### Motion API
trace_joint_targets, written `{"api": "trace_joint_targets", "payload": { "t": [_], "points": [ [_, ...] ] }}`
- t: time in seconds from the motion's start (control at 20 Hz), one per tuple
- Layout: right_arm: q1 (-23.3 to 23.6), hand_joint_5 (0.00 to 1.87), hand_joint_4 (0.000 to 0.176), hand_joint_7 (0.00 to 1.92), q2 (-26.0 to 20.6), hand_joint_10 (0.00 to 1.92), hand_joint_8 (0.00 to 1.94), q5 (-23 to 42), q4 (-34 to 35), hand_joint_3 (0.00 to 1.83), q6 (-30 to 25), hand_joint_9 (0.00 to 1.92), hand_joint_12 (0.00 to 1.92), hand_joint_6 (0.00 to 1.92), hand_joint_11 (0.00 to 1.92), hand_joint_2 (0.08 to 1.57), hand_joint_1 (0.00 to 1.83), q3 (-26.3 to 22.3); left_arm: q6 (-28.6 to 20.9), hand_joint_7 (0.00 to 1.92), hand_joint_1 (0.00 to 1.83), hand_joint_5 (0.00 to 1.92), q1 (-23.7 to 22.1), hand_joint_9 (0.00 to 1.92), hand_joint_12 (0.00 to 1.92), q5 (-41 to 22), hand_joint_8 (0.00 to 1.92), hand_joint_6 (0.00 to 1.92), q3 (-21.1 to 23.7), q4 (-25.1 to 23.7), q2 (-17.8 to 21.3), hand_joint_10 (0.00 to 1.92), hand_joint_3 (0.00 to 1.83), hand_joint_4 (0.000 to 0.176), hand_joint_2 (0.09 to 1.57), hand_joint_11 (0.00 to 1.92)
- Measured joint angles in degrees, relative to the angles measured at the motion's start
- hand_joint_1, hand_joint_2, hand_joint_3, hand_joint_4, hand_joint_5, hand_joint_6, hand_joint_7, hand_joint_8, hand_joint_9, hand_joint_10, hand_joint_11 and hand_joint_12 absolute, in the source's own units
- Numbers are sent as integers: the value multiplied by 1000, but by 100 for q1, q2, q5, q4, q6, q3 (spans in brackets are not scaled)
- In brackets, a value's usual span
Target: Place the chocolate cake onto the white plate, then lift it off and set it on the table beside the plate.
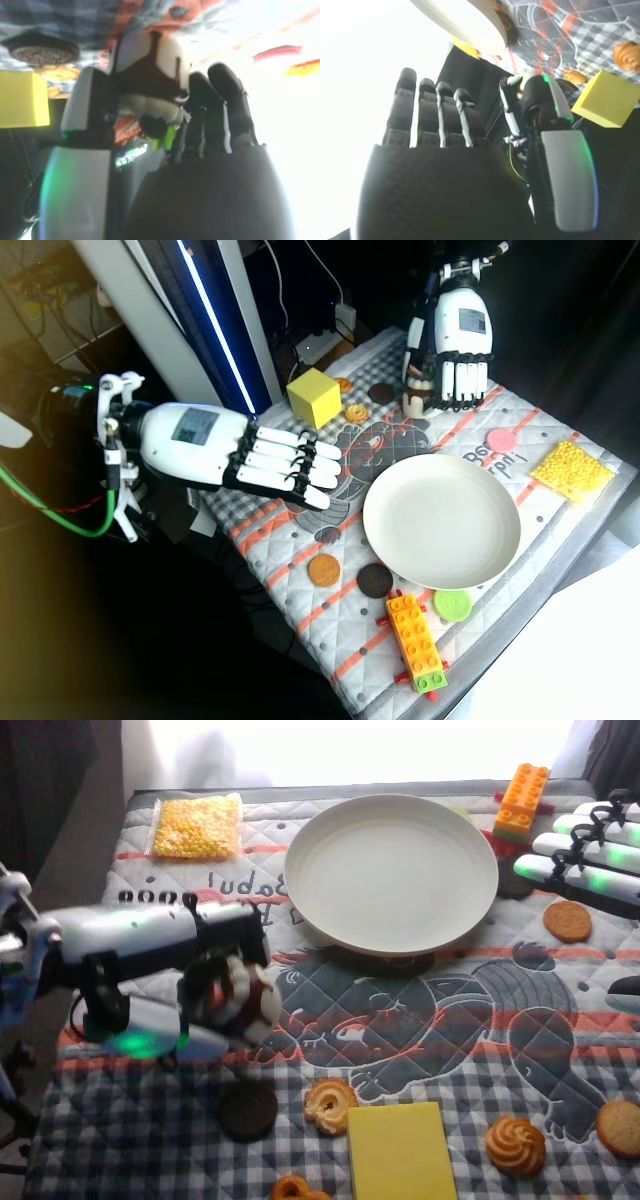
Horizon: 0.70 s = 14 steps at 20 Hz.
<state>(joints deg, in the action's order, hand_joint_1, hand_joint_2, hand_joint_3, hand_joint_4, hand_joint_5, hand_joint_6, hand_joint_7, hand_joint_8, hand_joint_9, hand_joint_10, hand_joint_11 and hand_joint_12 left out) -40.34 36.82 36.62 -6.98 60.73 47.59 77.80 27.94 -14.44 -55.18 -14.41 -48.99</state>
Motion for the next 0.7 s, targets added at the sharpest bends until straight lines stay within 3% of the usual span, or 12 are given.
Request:
{"api": "trace_joint_targets", "payload": {
  "t": [0.05,0.1,0.15,0.2,0.25,0.35,0.4,0.45,0.5,0.55,0.6,0.7],
  "points": [
    [0,0,0,0,0,0,0,2,0,1,-2,0,1,0,1,1293,560,0,0,78,1076,70,-85,44,1808,-22,1337,1212,-17,-7,13,1477,0,2,1276,0],
    [0,0,0,0,2,0,0,2,2,1,-2,0,1,0,2,1294,547,-2,-4,94,1093,114,-238,55,1865,-57,1349,1226,-59,-39,13,1526,0,0,1267,0],
    [0,0,0,0,13,0,0,0,17,1,-2,0,0,0,0,1294,546,0,0,77,1067,154,-404,106,1861,-61,1289,1163,-162,-70,-70,1537,0,0,1275,120],
    [0,0,0,0,22,0,0,2,17,0,0,0,0,0,0,1292,557,7,4,60,1059,157,-529,77,1853,-28,1241,1115,-249,-81,-162,1503,0,0,1275,88],
    [0,0,0,0,37,0,0,4,20,2,-2,0,0,0,0,1295,560,11,4,69,1158,167,-693,108,1778,44,1143,1110,-341,-107,-273,1425,0,0,1238,100],
    [0,0,0,0,37,0,0,2,15,1,-2,0,10,0,20,1293,547,17,-2,193,1129,125,-890,177,1587,140,773,1159,-551,-118,-557,1078,0,0,1198,69],
    [0,0,0,0,37,0,0,15,13,1,-2,0,20,0,37,1294,534,20,0,250,1159,92,-977,218,1580,234,650,1164,-647,-118,-675,1053,0,0,1181,123],
    [0,0,0,0,44,0,0,15,13,0,-2,0,22,0,33,1292,541,28,0,219,1258,164,-1073,181,1662,334,923,1156,-741,-120,-780,1227,0,0,1135,97],
    [0,0,0,0,57,0,0,15,31,0,-2,0,25,0,32,1292,547,46,-4,164,1300,163,-1196,135,1712,402,1024,1240,-874,-116,-894,1256,0,0,1116,25],
    [0,0,0,0,68,0,0,15,37,5,-2,0,299,0,6,1283,564,52,-2,160,1317,162,-1309,153,1774,492,1102,1316,-1008,-114,-1025,1363,0,0,1124,75],
    [0,0,0,0,74,0,0,22,28,1,-2,0,545,0,0,1278,598,52,-2,148,1235,103,-1440,151,1739,612,1008,1243,-1207,-107,-1200,1310,4,0,1143,65],
    [0,0,0,0,85,0,0,31,24,0,-2,0,551,0,0,1267,620,52,-4,212,1213,234,-1591,217,1650,848,784,889,-1534,-52,-1504,1099,0,0,1137,159]
  ]
}}
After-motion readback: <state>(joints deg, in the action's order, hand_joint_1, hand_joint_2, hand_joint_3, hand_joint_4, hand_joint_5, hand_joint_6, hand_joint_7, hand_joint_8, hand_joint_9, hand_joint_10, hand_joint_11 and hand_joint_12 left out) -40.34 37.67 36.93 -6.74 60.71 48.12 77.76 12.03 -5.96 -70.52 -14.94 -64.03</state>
